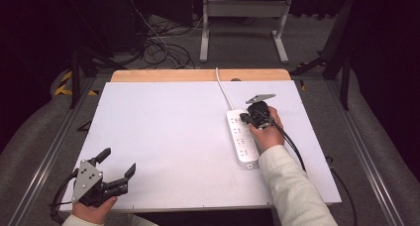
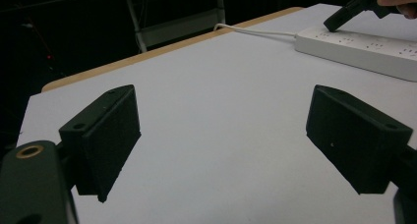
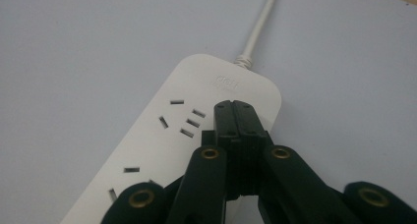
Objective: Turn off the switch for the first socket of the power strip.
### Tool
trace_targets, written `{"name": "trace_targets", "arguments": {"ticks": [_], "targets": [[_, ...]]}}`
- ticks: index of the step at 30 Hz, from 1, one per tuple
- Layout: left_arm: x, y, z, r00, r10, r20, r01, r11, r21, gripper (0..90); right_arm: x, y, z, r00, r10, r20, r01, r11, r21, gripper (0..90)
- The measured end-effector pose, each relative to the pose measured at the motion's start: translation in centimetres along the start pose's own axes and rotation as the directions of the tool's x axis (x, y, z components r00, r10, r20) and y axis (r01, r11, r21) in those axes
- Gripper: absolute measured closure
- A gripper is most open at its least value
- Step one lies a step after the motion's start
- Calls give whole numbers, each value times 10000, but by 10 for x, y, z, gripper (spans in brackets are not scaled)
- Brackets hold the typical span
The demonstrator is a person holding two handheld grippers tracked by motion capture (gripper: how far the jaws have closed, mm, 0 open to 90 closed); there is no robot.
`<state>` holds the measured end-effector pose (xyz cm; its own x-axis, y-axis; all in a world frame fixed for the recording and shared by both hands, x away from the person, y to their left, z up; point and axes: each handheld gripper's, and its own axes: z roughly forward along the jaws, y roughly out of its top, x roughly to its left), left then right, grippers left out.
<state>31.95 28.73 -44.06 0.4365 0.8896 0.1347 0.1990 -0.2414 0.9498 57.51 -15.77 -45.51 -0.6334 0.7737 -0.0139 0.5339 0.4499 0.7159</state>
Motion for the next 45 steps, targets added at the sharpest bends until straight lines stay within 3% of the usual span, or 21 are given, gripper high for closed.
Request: {"name": "trace_targets", "arguments": {"ticks": [21, 27, 31, 34, 42, 45], "targets": [[0, 0, 0, 10000, 3, 25, -3, 10000, -39, 131, 2, -1, 1, 9998, 175, -47, -175, 9998, 14, 900], [0, 0, 0, 10000, -34, 0, 34, 10000, -62, 131, 6, 2, 0, 9998, -24, 195, 22, 10000, 89, 900], [0, 0, 0, 10000, -15, 1, 15, 10000, -44, 131, 3, 4, -3, 9997, 118, 231, -121, 9998, 165, 900], [0, 0, 0, 10000, 10, 0, -10, 10000, -6, 131, -2, 1, -7, 9992, 405, -47, -405, 9991, -106, 900], [0, 0, 2, 10000, 3, 13, -3, 10000, 6, 131, 2, 9, -28, 9992, 143, -378, -183, 9941, -1069, 900], [0, 0, 2, 10000, 4, 7, -4, 10000, 6, 131, 4, 11, -34, 9992, 18, -407, -68, 9924, -1232, 852]]}}
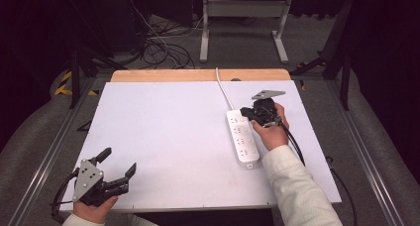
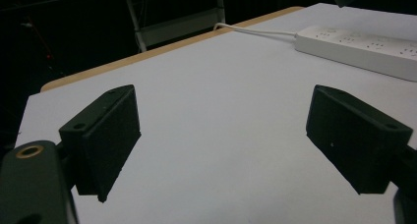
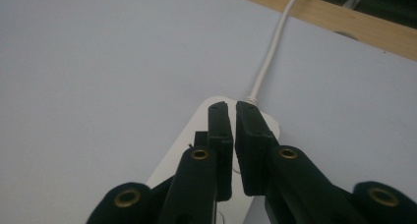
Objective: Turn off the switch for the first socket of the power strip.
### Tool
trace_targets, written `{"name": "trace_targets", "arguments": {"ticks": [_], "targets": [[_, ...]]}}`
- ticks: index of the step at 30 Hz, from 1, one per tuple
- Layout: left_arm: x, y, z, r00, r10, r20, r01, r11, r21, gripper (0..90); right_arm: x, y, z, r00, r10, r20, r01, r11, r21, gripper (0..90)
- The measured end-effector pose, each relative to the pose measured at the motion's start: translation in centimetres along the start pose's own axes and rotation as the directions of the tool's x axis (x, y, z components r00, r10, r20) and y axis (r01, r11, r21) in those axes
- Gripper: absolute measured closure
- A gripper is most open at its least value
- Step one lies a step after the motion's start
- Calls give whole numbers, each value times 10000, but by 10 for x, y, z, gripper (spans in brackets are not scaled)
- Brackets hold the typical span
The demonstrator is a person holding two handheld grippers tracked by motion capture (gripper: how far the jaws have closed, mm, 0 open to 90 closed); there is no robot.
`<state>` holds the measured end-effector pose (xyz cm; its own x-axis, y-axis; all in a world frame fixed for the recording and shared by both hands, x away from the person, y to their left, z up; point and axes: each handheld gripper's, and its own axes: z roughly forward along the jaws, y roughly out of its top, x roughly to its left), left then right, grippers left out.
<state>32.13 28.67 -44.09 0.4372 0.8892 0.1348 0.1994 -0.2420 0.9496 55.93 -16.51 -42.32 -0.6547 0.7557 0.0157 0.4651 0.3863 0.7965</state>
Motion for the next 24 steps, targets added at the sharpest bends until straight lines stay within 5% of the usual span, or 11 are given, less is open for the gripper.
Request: {"name": "trace_targets", "arguments": {"ticks": [10, 24], "targets": [[0, 0, 1, 10000, -8, 2, 8, 10000, 6, 131, 5, 6, -18, 9992, -49, -392, 22, 9976, -685, 551], [-1, 1, 3, 10000, 1, 67, -1, 10000, 56, 131, 8, 8, -34, 9992, -15, -397, -33, 9928, -1196, 374]]}}
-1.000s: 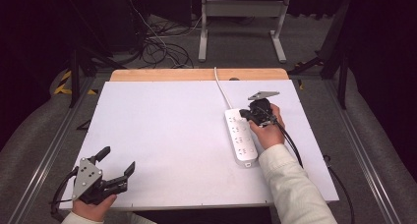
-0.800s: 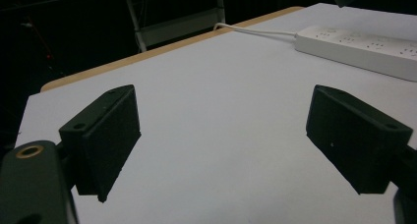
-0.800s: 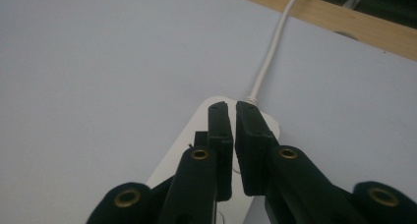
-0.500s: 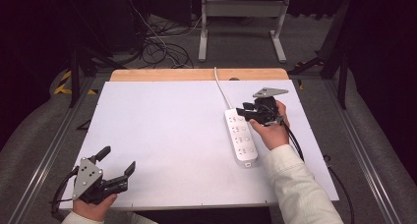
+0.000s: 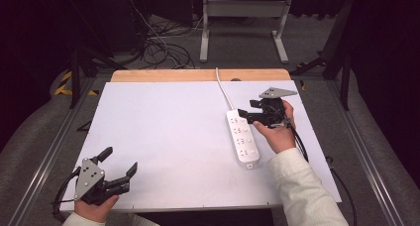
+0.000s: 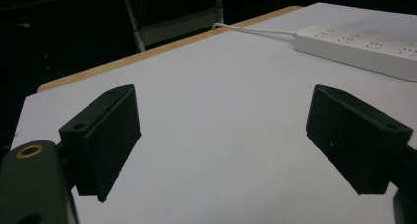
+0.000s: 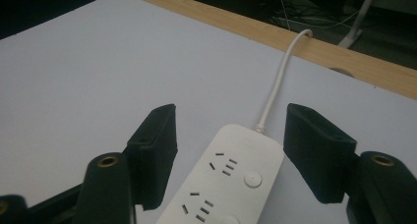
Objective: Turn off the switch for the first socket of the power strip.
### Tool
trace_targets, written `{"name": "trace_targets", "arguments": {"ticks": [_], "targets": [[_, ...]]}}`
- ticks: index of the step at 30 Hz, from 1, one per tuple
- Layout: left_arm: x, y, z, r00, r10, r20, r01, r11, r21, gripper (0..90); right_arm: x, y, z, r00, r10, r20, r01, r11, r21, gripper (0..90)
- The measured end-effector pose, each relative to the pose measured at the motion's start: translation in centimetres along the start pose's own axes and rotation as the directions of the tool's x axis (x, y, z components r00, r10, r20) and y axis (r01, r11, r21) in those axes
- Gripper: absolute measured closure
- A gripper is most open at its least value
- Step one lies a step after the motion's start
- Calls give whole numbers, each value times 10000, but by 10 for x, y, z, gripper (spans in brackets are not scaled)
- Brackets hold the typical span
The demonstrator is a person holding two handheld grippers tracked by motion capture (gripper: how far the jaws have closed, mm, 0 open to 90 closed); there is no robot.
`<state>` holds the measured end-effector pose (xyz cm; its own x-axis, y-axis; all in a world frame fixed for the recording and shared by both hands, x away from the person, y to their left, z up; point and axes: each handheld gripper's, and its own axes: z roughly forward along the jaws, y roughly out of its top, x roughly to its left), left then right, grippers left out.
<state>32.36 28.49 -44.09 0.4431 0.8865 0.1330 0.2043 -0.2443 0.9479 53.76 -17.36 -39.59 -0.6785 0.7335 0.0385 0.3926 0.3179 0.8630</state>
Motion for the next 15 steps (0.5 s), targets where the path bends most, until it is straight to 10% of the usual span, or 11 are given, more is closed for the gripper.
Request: {"name": "trace_targets", "arguments": {"ticks": [15], "targets": [[0, 0, 1, 10000, 31, -13, -31, 10000, -44, 131, 5, 5, -23, 9997, -217, -82, 212, 9985, -508, 308]]}}
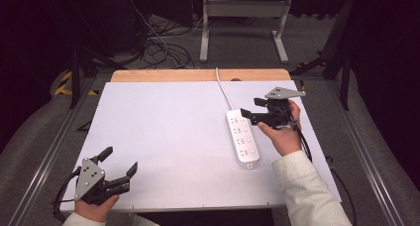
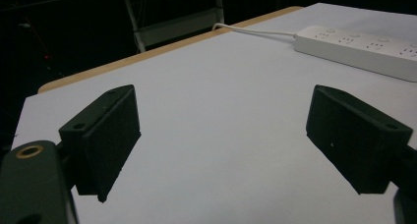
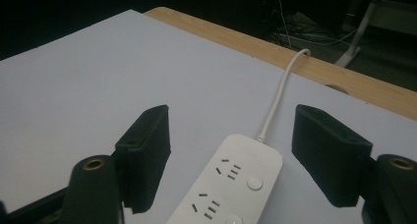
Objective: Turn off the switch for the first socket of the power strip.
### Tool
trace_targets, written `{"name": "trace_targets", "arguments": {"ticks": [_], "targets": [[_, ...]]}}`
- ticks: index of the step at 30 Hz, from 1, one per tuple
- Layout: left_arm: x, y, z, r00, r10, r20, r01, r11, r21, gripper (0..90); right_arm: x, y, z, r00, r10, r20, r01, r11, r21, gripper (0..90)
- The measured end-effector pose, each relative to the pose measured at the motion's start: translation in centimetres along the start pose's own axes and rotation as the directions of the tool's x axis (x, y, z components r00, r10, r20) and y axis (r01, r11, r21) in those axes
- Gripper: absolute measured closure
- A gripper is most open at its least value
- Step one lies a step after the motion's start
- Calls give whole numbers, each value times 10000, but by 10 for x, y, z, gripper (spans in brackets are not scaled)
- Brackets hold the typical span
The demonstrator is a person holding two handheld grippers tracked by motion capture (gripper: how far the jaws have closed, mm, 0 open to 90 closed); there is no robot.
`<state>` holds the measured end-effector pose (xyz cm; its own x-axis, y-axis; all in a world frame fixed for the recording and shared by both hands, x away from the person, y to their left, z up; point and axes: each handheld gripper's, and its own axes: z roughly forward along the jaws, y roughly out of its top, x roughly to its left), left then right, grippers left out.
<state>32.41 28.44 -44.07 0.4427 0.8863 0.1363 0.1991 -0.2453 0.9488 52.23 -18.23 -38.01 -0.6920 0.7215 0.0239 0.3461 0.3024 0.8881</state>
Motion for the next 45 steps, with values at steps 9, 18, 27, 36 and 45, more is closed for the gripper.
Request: {"name": "trace_targets", "arguments": {"ticks": [9, 18, 27, 36, 45], "targets": [[0, 0, 0, 10000, 22, -36, -22, 10000, -26, 131, 3, 2, -30, 9995, -189, -236, 183, 9995, -243, 260], [0, 0, 0, 10000, 8, -49, -8, 10000, -15, 131, 8, -4, -59, 9982, -360, -483, 346, 9990, -292, 171], [-1, 0, 0, 10000, -5, -24, 5, 10000, 5, 131, 10, -26, -79, 9963, -442, -736, 420, 9987, -305, 148], [-1, 1, 0, 10000, -19, -58, 19, 10000, 34, 131, 15, -53, -95, 9942, -297, -1035, 265, 9991, -317, 136], [-2, 1, 0, 10000, -31, -35, 31, 10000, 60, 131, 16, -86, -103, 9927, 203, -1193, -252, 9989, -398, 119]]}}
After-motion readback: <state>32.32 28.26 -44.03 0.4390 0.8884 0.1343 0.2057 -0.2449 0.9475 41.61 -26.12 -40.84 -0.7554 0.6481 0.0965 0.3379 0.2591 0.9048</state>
